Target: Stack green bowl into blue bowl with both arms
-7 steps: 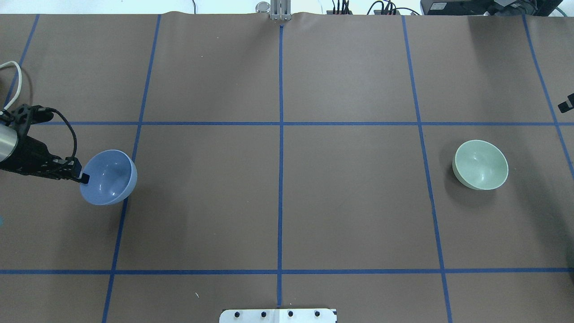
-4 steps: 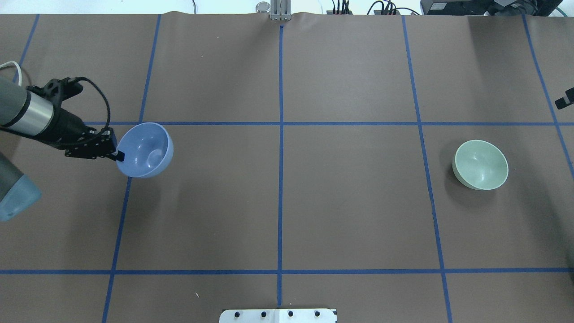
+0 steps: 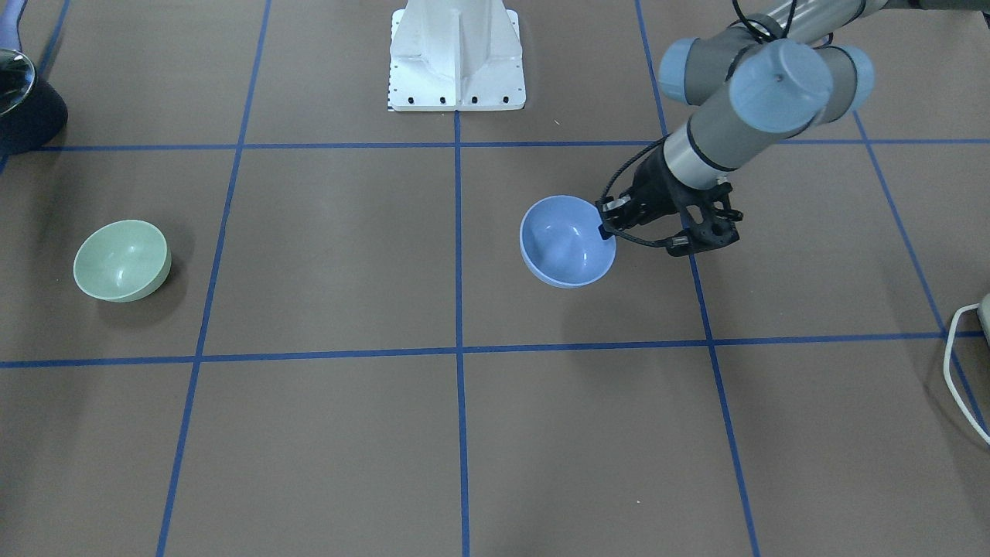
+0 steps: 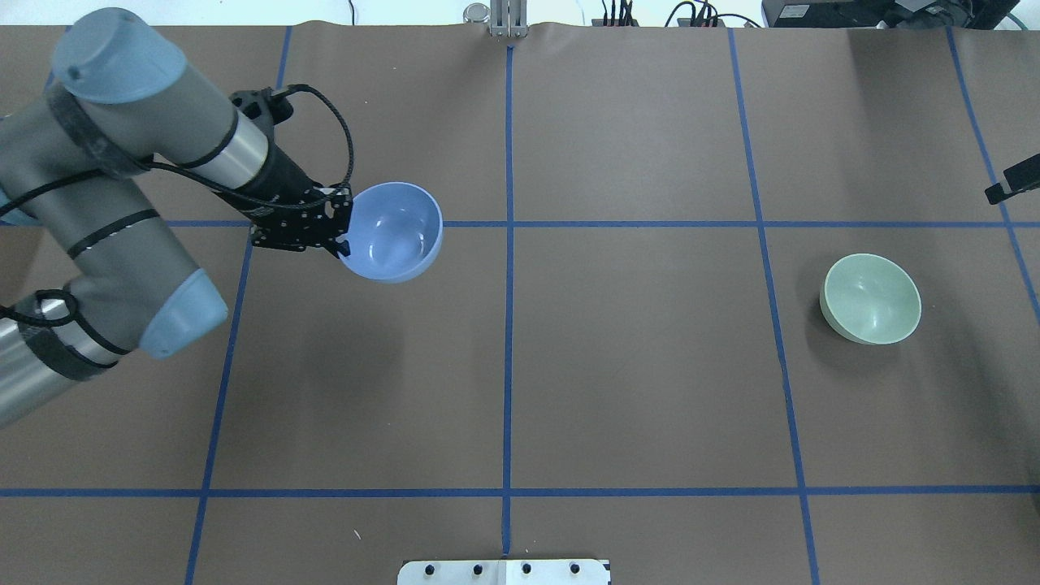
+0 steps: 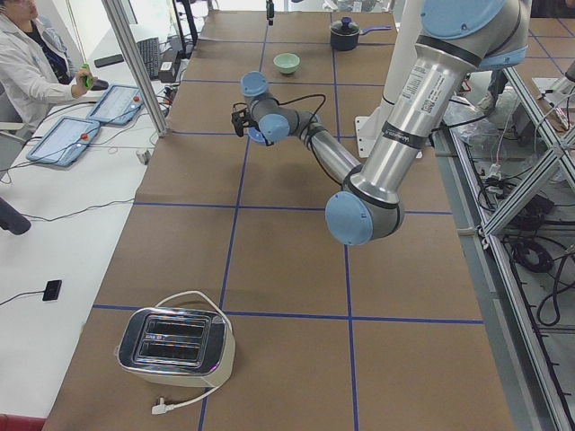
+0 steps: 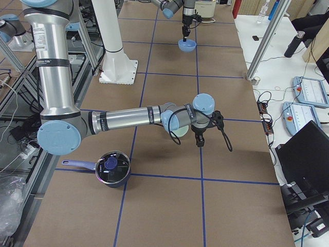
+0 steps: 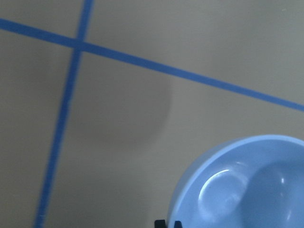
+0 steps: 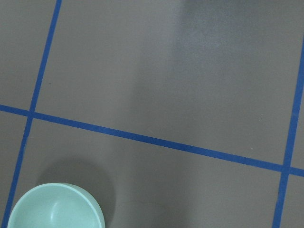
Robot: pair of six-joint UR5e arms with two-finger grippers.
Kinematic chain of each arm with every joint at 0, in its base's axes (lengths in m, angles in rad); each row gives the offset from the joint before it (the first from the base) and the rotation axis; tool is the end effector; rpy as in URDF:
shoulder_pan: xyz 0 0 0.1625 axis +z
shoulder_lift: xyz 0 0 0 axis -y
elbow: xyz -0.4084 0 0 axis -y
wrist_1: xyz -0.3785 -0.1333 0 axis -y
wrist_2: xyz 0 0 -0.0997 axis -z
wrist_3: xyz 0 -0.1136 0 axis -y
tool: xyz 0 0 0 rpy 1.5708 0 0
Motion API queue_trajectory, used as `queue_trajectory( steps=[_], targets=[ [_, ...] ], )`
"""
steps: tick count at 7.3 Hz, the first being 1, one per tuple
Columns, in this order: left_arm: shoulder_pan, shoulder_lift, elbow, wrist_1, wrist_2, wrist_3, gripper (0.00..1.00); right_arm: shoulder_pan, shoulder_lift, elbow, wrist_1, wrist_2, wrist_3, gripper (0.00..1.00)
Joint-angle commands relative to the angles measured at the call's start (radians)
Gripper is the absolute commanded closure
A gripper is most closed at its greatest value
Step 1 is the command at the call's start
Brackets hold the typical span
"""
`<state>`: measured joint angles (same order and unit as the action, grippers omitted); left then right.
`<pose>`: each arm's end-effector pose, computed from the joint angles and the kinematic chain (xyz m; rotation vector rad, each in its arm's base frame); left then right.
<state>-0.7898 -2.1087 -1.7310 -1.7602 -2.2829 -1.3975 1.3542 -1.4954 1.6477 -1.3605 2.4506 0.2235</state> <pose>0.4007 -0.4882 0.2469 -0.1950 1.0576 -0.2404 -0.0679 -0.5214 0.5446 0.1407 -0.9228 -0.1531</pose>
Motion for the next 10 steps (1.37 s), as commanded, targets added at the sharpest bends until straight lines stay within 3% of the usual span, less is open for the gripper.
queue_trajectory(
  steps=[1, 3, 5, 10],
  targets=[
    [0.09, -0.126, 0.092, 0.039, 0.094, -0.061, 0.96, -0.032, -0.002, 0.023, 0.001, 0.005, 0.023, 0.0],
    [0.135, -0.187, 0.181, 0.022, 0.135, -0.066, 0.96, -0.059, -0.005, 0.067, 0.001, 0.002, 0.094, 0.0],
    [0.155, -0.198, 0.261, -0.083, 0.145, -0.067, 0.96, -0.075, -0.008, 0.072, 0.003, 0.001, 0.096, 0.0],
    [0.178, -0.198, 0.298, -0.156, 0.146, -0.066, 0.95, -0.079, -0.008, 0.08, 0.003, -0.004, 0.103, 0.0]
  ],
)
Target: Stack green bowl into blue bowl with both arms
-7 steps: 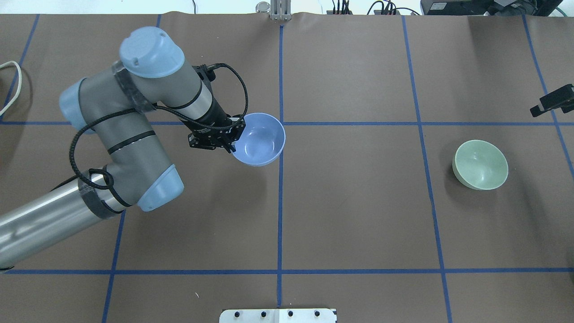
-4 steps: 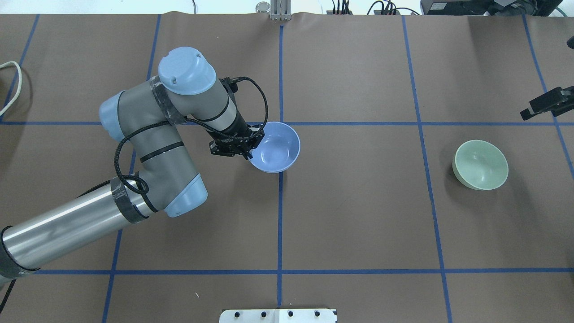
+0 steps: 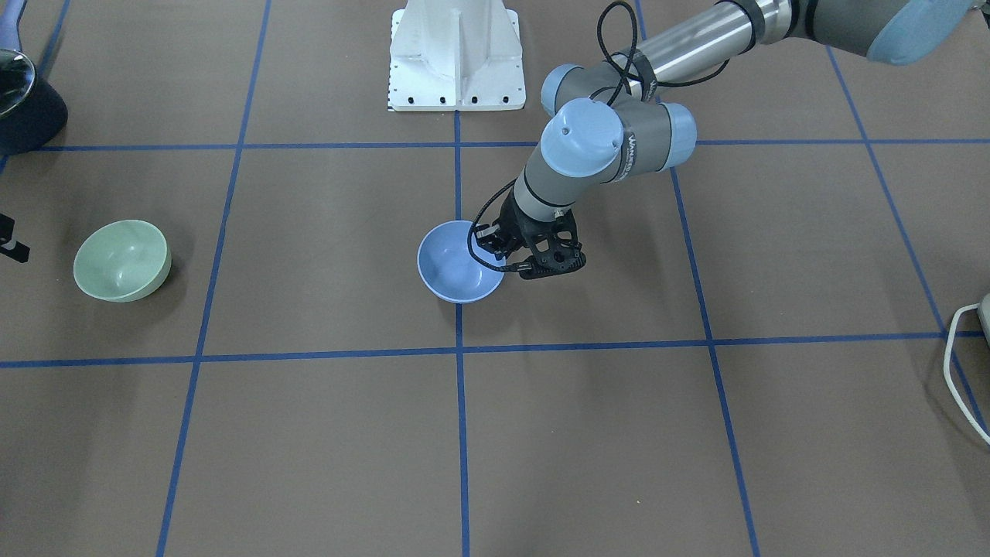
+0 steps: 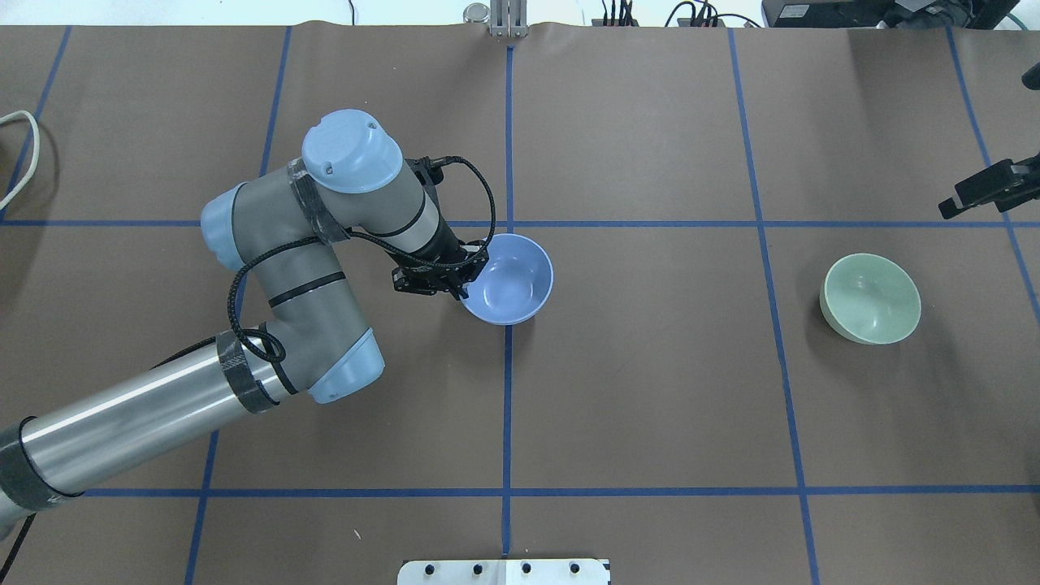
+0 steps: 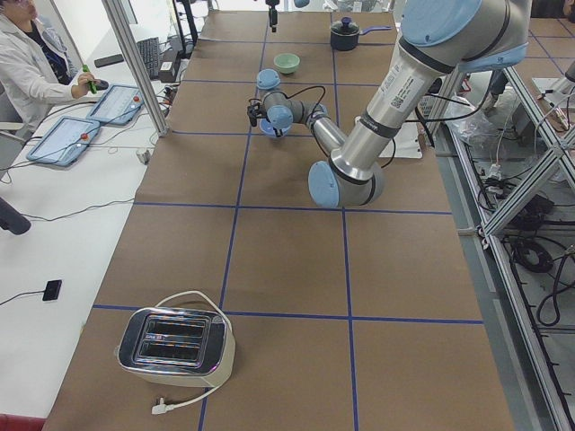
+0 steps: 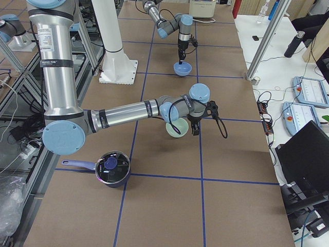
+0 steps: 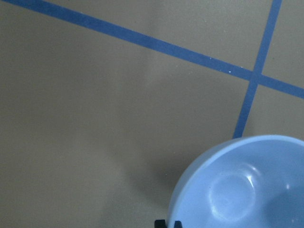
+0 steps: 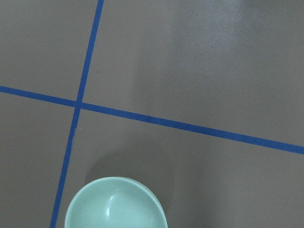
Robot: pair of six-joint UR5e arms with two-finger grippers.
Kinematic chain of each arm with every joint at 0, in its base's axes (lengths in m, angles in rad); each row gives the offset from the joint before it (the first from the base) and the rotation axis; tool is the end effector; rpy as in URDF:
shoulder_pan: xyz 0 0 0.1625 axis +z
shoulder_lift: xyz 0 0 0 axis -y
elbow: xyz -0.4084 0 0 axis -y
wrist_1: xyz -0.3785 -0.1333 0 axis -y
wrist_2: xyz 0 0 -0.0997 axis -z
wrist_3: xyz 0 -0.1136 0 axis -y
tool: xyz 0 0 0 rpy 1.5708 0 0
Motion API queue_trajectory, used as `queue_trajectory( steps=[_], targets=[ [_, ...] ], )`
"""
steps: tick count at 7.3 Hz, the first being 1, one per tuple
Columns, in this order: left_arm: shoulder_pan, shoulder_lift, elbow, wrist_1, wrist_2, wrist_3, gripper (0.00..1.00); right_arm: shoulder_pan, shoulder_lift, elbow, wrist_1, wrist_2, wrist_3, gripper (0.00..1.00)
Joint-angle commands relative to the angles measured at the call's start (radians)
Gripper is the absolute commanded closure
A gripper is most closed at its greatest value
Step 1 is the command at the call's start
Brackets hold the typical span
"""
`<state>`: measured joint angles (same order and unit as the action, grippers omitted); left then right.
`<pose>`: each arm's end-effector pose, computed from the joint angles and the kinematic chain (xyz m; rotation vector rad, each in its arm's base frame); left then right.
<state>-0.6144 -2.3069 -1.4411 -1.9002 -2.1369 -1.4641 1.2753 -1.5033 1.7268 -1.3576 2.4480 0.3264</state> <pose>0.5479 -0.4751 0.2261 -0.1688 1.0347 -0.1957 -0.1068 -0.5086 0.5097 0.1245 -0.9459 -0.1629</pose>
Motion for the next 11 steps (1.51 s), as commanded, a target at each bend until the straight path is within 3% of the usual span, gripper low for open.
queue_trajectory(
  steps=[1, 3, 4, 5, 6, 7, 9, 11],
  targets=[
    [0.001, 0.001, 0.008, -0.016, 0.0, 0.002, 0.93, -0.001, 0.0, 0.0, 0.0, -0.001, 0.0, 0.0],
    [0.002, 0.003, 0.01, -0.016, 0.0, 0.004, 0.86, -0.001, 0.0, 0.0, 0.0, -0.003, 0.0, 0.0],
    [0.002, 0.003, 0.008, -0.017, 0.0, 0.005, 0.75, -0.001, 0.0, 0.0, 0.0, -0.003, 0.0, 0.0],
    [0.002, 0.001, 0.008, -0.017, 0.0, 0.011, 0.53, -0.001, 0.0, 0.0, 0.0, -0.003, 0.0, 0.0],
    [0.002, 0.001, 0.001, -0.017, 0.0, 0.011, 0.09, -0.002, 0.0, 0.0, 0.0, -0.003, 0.0, 0.0],
    [0.002, 0.001, -0.005, -0.016, 0.002, 0.01, 0.02, -0.002, 0.0, 0.0, 0.0, -0.001, 0.0, 0.0],
    [-0.048, 0.006, -0.06, -0.008, -0.017, 0.013, 0.02, -0.008, 0.0, 0.0, 0.0, -0.001, 0.002, 0.07],
    [-0.175, 0.012, -0.061, -0.005, -0.131, 0.093, 0.02, -0.048, 0.0, -0.004, 0.0, -0.004, 0.0, 0.1]
  ],
)
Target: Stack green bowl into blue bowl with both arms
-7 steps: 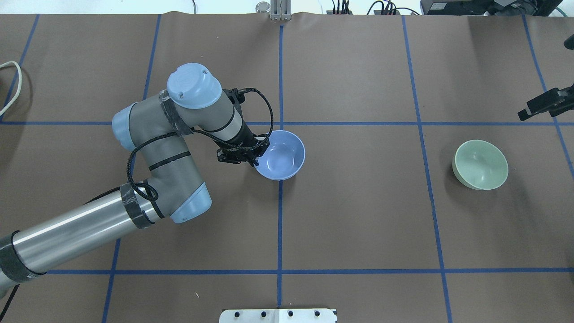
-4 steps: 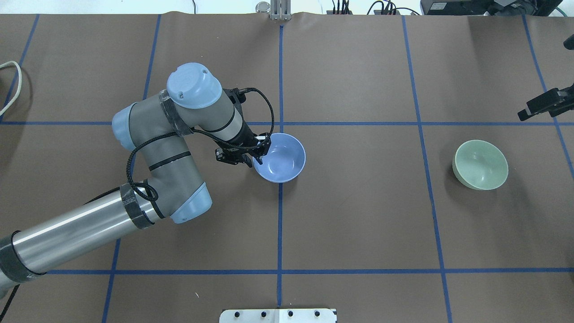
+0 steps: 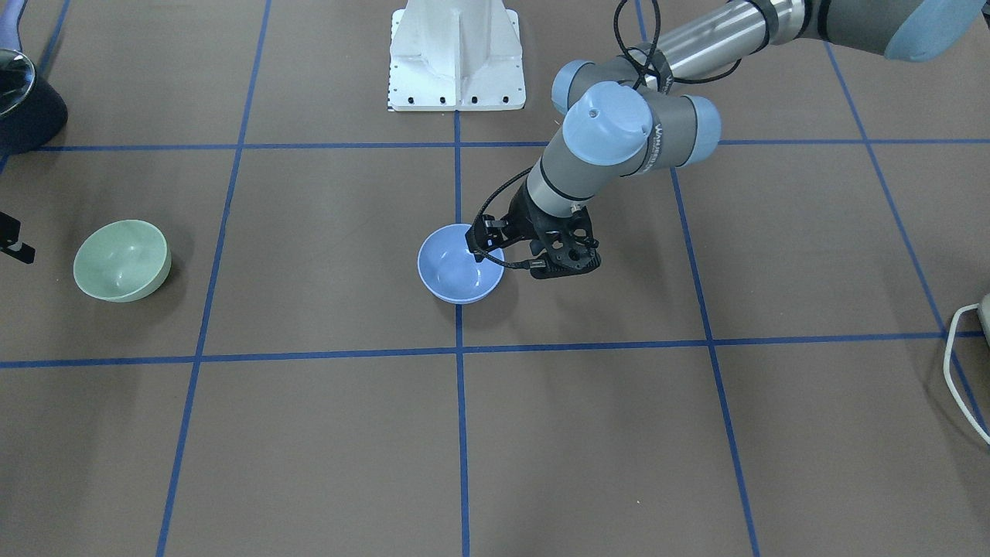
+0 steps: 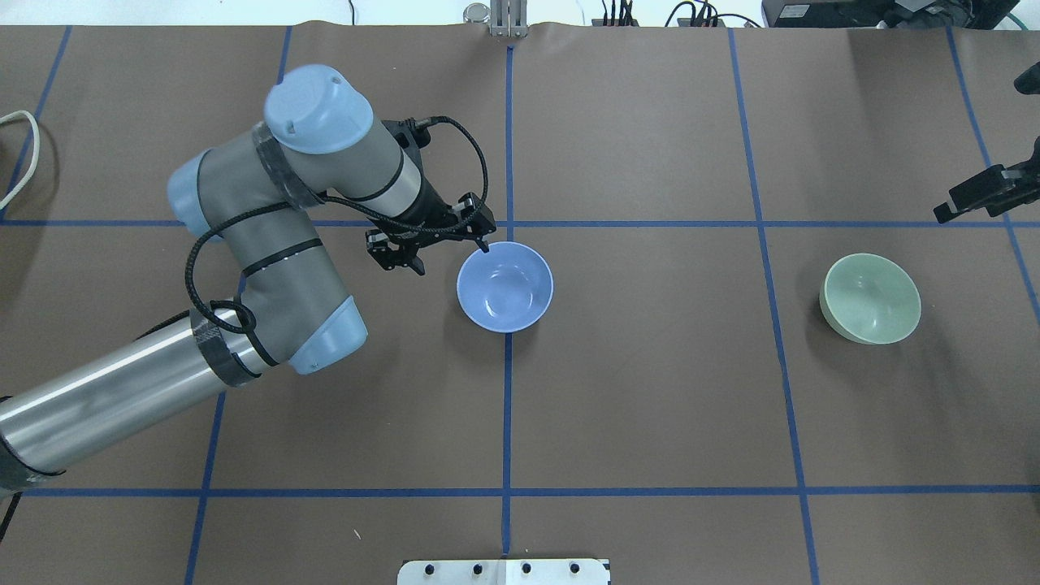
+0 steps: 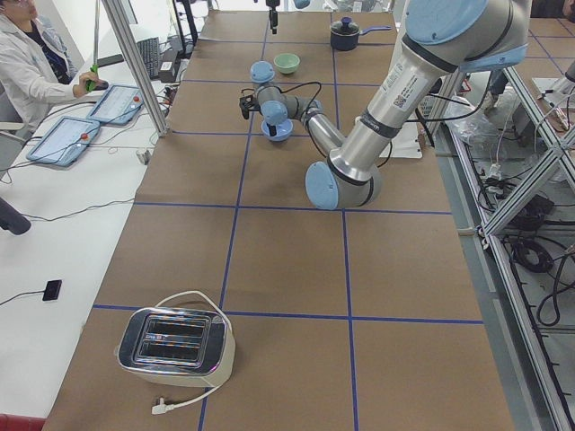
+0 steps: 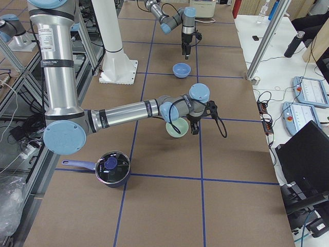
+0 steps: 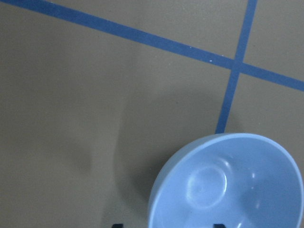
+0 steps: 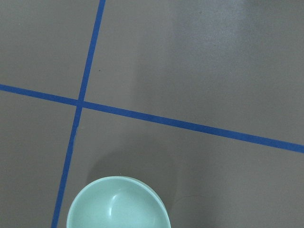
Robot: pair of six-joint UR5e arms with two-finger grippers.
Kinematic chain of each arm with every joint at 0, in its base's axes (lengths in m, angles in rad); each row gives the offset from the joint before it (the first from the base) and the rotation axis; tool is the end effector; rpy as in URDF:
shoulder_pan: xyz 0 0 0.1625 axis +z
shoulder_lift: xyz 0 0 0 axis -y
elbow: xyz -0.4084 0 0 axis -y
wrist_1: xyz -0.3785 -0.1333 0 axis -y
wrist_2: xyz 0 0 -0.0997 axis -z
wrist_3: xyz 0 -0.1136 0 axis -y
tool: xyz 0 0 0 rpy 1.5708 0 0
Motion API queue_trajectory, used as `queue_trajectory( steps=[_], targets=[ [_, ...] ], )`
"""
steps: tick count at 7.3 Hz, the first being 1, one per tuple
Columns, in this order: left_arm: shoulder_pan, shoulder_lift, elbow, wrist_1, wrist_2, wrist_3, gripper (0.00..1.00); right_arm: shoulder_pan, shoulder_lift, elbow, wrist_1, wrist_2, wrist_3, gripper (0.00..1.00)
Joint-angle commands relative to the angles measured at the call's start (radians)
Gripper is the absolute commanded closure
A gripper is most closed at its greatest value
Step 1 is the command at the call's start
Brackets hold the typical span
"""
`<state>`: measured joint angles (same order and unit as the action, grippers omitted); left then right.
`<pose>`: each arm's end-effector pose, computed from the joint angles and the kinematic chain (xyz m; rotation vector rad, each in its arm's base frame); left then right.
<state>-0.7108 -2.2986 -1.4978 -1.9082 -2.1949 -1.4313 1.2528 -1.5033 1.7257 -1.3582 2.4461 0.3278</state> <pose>0.4896 -0.5098 0.2039 -0.1248 1.1062 -0.2018 -0.1181 -0.5063 0.5105 0.1124 -0.9455 -0.1812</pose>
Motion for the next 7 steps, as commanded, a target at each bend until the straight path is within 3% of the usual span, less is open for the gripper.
queue_trajectory(
  steps=[1, 3, 7],
  targets=[
    [-0.143, 0.025, 0.002, 0.008, -0.122, 0.125, 0.02, -0.062, 0.0, -0.006, 0.004, -0.018, -0.001, 0.1],
    [-0.209, 0.036, 0.004, 0.09, -0.129, 0.263, 0.02, -0.119, -0.005, -0.006, 0.008, -0.108, -0.003, 0.11],
    [-0.234, 0.037, 0.011, 0.121, -0.126, 0.313, 0.02, -0.161, -0.052, -0.078, 0.21, -0.107, -0.006, 0.13]
  ],
)
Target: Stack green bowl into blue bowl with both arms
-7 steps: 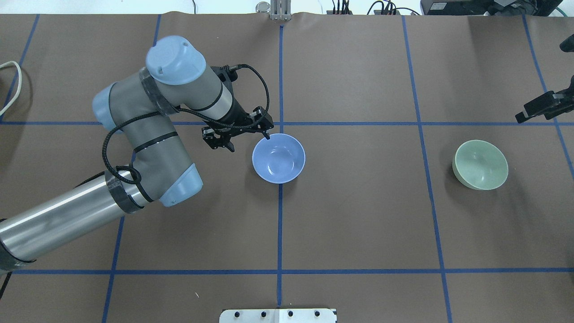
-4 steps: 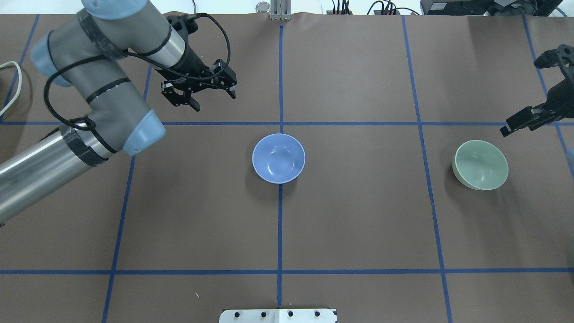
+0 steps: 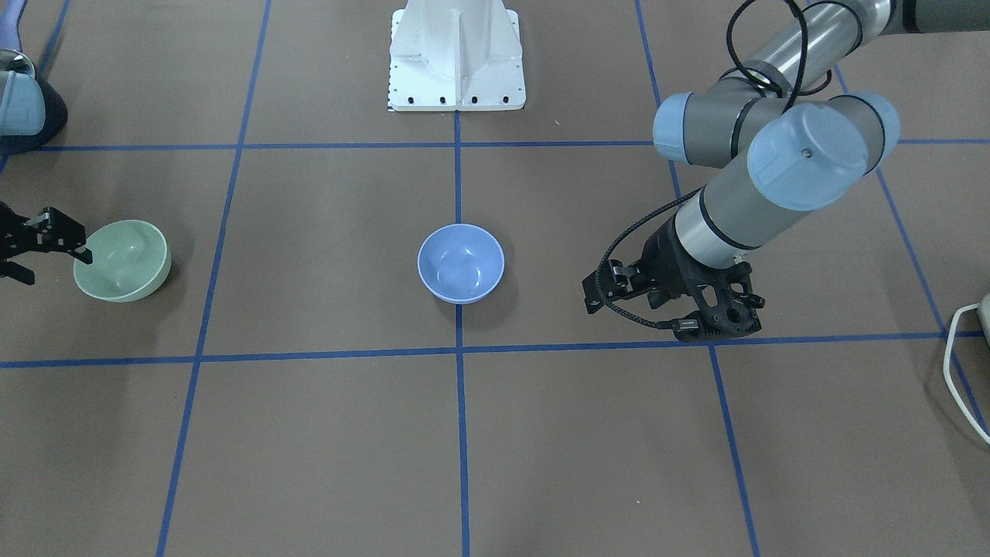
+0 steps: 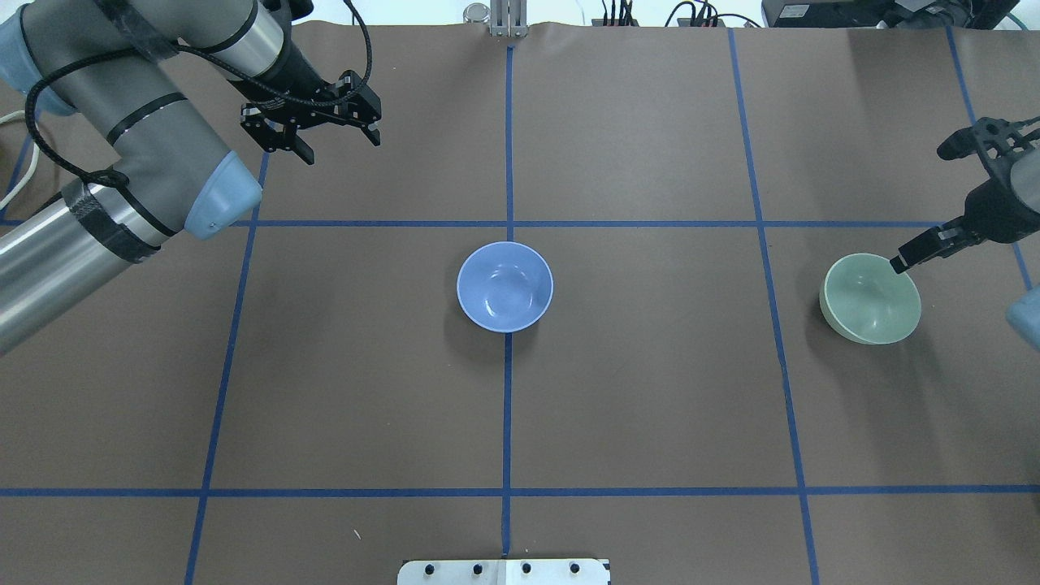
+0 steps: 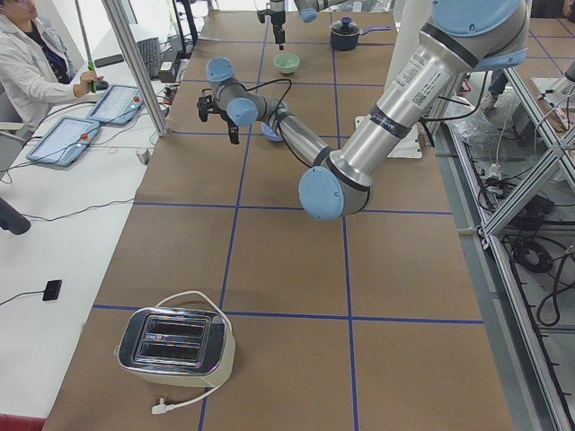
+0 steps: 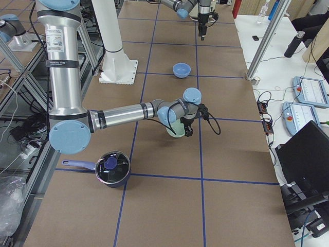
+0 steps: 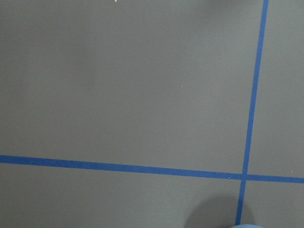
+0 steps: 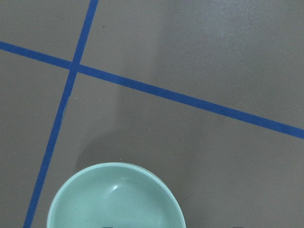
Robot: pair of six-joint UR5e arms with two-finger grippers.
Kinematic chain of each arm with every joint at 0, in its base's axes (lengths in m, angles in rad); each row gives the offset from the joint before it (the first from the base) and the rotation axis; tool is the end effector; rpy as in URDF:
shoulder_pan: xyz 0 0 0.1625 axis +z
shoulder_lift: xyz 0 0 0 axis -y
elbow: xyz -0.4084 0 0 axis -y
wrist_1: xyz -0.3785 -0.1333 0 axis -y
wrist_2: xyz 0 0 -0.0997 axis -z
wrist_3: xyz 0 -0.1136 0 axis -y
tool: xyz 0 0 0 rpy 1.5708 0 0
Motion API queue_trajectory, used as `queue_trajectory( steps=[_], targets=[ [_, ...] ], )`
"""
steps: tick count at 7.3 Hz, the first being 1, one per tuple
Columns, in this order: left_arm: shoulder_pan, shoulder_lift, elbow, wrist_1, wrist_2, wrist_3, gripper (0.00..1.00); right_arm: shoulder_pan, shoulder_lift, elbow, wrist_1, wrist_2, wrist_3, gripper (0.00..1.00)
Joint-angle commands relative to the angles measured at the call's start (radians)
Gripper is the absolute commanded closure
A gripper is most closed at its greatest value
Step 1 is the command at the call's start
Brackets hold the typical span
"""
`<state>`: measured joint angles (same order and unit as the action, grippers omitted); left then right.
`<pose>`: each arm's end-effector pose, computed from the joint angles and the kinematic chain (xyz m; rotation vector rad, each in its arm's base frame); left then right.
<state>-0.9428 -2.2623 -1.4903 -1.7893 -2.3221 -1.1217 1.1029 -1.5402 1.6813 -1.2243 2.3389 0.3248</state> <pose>0.3656 -0.5984 0.2425 -0.0364 1.0550 -0.1357 -0.1831 -0.4829 0.5430 0.1372 -0.8757 -0.3208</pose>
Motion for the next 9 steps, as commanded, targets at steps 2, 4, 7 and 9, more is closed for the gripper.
queue_trajectory(
  steps=[2, 4, 7, 9],
  targets=[
    [-0.002, 0.001, 0.013, 0.002, 0.001, 0.006, 0.02, -0.014, -0.026, -0.071, 0.152, 0.004, 0.003, 0.13],
    [-0.001, 0.001, 0.015, 0.002, 0.003, 0.006, 0.02, -0.02, -0.032, -0.08, 0.157, 0.002, 0.002, 0.13],
    [-0.001, 0.001, 0.015, 0.002, 0.006, 0.006, 0.02, -0.047, -0.038, -0.101, 0.166, -0.003, 0.002, 0.21],
    [-0.001, 0.001, 0.015, 0.002, 0.007, 0.006, 0.02, -0.054, -0.038, -0.107, 0.167, -0.003, 0.002, 0.43]
  ],
)
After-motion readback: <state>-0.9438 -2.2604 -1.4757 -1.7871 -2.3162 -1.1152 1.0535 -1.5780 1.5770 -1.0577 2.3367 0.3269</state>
